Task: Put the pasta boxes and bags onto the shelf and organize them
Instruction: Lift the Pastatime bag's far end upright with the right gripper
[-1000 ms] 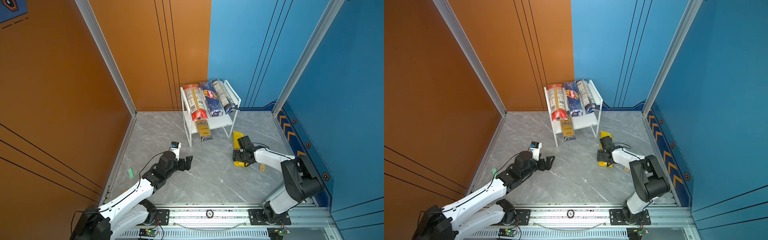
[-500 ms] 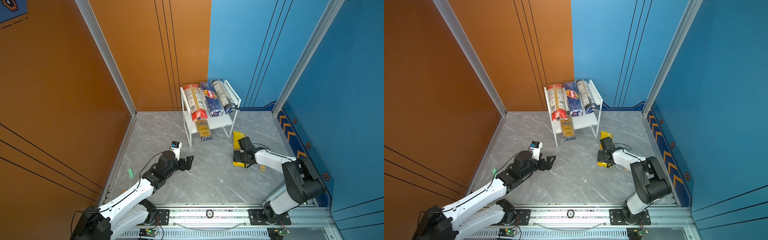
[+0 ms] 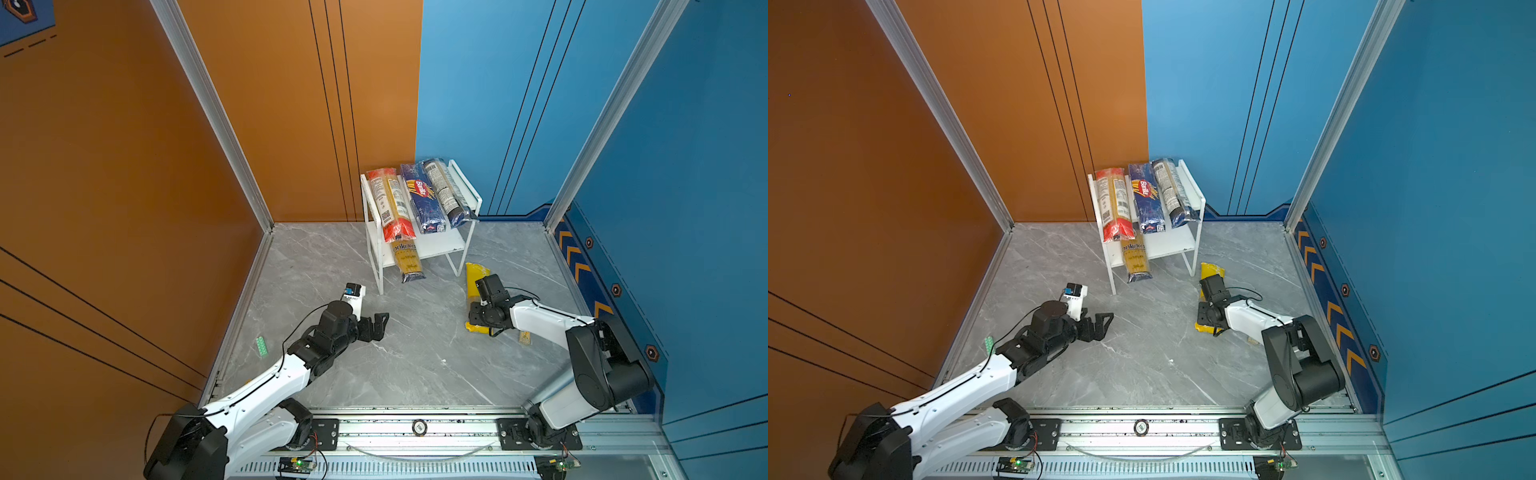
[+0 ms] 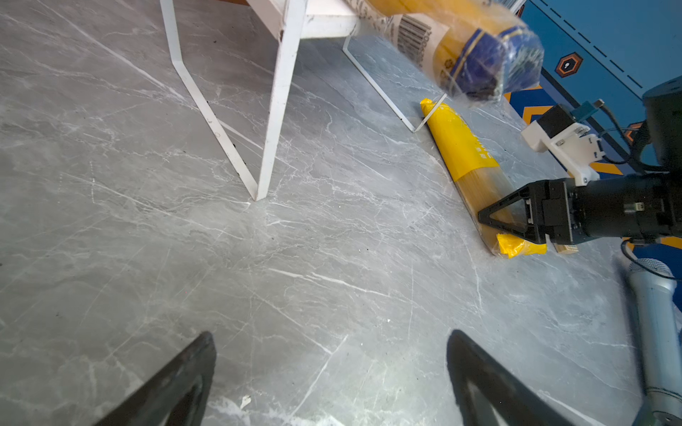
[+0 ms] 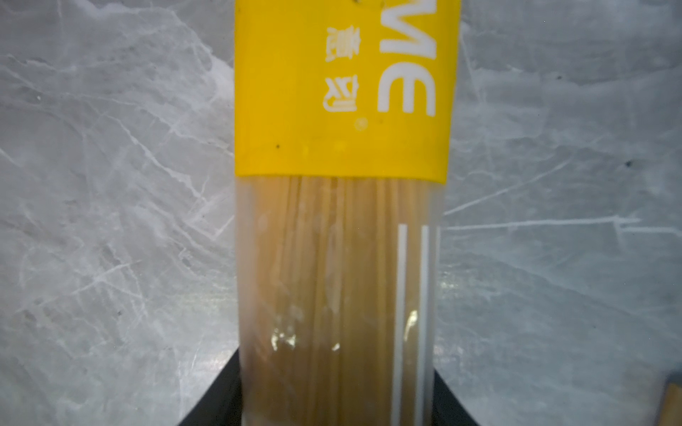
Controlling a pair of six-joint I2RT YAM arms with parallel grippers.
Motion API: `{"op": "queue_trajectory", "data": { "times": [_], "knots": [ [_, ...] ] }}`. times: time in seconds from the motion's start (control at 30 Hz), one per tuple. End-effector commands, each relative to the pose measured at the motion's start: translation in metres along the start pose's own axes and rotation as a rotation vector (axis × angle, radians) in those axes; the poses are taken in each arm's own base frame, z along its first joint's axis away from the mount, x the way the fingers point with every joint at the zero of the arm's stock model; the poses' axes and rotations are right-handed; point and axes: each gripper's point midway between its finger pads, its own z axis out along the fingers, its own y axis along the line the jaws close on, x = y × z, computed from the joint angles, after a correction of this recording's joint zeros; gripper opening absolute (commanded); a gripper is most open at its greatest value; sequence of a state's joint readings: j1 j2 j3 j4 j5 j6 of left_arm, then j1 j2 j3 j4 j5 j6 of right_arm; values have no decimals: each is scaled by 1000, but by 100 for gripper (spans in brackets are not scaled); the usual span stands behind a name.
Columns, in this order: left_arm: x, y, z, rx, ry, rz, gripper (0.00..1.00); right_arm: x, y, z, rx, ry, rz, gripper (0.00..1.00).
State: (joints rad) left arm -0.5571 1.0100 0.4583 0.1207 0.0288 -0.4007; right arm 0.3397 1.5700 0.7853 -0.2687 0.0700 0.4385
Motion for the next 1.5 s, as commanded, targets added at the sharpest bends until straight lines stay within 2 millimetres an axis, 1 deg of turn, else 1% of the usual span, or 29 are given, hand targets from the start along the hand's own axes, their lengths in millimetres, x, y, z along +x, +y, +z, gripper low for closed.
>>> {"op": "queue_trajectory", "data": {
  "times": [0.0, 0.07, 0.33, 0.5, 0.8, 1.1, 1.3, 1.47],
  "knots": [
    [1, -1, 2, 19, -3, -9, 98, 19, 3, -3, -24, 56, -19, 48],
    [1, -1, 2, 20, -4, -10, 98, 18, 3, -4, -26, 50, -22, 47],
    [3, -1, 2, 22, 0, -9, 98, 19, 4, -10, -40, 37, -28, 35],
    [5, 0, 1, 21, 4, -14, 98, 18, 6, -17, -57, 20, -31, 26],
    [6, 0, 1, 25, 4, -16, 98, 23, 13, -30, -109, 27, -46, 18],
    [7, -1, 4, 33, 9, -21, 98, 20, 21, -57, -144, 6, -87, 13],
    [8, -1, 6, 37, 15, -24, 98, 12, 29, -81, -202, -30, -92, 4],
    [7, -2, 7, 40, 14, -26, 98, 8, 32, -97, -224, -50, -96, 1]
  ]
}}
